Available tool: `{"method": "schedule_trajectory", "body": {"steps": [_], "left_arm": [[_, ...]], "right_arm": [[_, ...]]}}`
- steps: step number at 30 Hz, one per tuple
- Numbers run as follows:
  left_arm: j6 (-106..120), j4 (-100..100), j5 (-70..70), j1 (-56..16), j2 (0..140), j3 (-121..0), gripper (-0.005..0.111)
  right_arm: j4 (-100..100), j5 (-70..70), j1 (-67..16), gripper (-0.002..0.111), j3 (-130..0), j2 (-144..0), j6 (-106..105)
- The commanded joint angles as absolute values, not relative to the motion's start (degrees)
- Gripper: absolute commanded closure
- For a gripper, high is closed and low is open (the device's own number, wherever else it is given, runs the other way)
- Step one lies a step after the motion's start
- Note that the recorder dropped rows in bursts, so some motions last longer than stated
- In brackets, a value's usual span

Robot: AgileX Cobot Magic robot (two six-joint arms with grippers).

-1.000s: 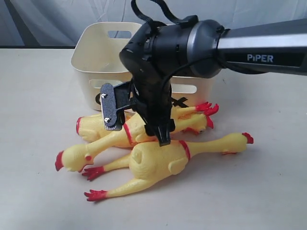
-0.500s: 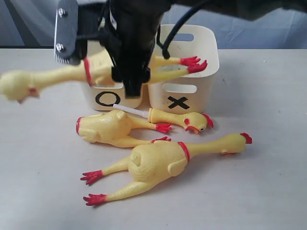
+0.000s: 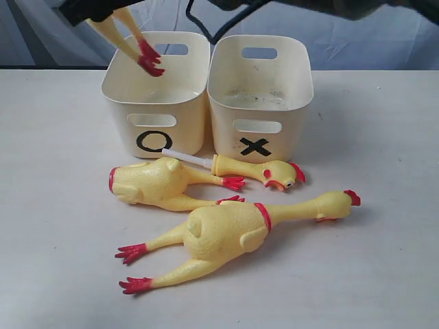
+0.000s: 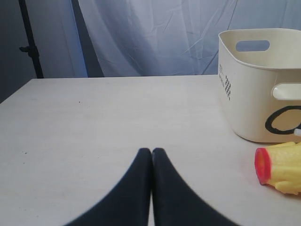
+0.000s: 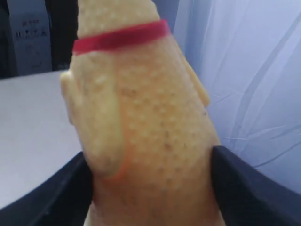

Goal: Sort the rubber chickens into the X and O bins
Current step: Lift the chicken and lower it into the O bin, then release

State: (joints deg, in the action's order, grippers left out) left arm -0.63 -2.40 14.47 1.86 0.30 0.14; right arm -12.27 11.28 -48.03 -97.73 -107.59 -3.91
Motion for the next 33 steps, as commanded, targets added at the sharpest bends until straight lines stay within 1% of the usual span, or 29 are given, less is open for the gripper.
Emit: {"method": "schedule_trajectory", "body": {"steps": [1,4,7,11,12,13,14,16,18,19,20,21,25,26,29,32,33], "left_arm": [[-1.0,-2.4,13.7,1.7,0.0,0.0,0.107],[-1.0,-2.4,13.7,1.7,0.0,0.0,0.107],[-1.0,-2.4,13.7,1.7,0.0,0.0,0.107],[-1.0,-2.4,13.7,1.7,0.0,0.0,0.107],[-1.0,-2.4,13.7,1.7,0.0,0.0,0.107],[-1.0,-2.4,13.7,1.7,0.0,0.0,0.107],[-1.0,-2.4,13.7,1.7,0.0,0.0,0.107],[-1.0,-2.4,13.7,1.7,0.0,0.0,0.107],[-1.0,-2.4,13.7,1.7,0.0,0.0,0.107],[-1.0,-2.4,13.7,1.7,0.0,0.0,0.107],[-1.0,-2.4,13.7,1.7,0.0,0.0,0.107],[-1.0,-2.4,13.7,1.7,0.0,0.0,0.107],[-1.0,-2.4,13.7,1.7,0.0,0.0,0.107],[-1.0,-2.4,13.7,1.7,0.0,0.0,0.107],[-1.0,-2.4,13.7,1.7,0.0,0.0,0.107],[-1.0,-2.4,13.7,1.7,0.0,0.0,0.107],[-1.0,-2.4,13.7,1.7,0.0,0.0,0.107]], "right_arm": [[-8.1,1.7,-46.3,0.109,-98.0,-112.2,-1.3],[-8.0,-3.1,-45.0,0.109,-98.0,-116.3,-1.5],[-2.8,-8.9,-42.9,0.109,-98.0,-119.3,-1.4],[11.3,-9.1,-39.9,0.109,-98.0,-122.1,-1.4],[13.1,-8.4,-39.3,0.105,-98.0,-122.7,-1.4],[13.3,-7.3,-38.9,0.099,-98.0,-123.2,-1.6],[12.9,-6.4,-38.6,0.09,-98.0,-123.5,-1.7],[11.4,-6.1,-38.6,0.065,-98.0,-123.6,-1.7],[10.6,-6.7,-38.6,0.043,-98.0,-123.5,-1.7],[10.6,-6.8,-38.6,0.038,-98.0,-123.4,-1.7],[10.6,-6.2,-38.6,0.036,-98.0,-123.0,-1.7],[10.6,-5.4,-38.6,0.037,-98.0,-122.4,-1.7],[6.7,-3.0,-38.6,0.048,-98.0,-120.5,-1.9],[4.7,-0.4,-38.6,0.052,-98.0,-119.5,-1.9],[0.0,5.0,-38.6,0.052,-98.0,-117.7,-1.9],[-2.6,6.9,-38.6,0.052,-98.0,-117.6,-1.9],[-3.1,6.7,-38.6,0.049,-98.0,-118.4,-1.9]]}}
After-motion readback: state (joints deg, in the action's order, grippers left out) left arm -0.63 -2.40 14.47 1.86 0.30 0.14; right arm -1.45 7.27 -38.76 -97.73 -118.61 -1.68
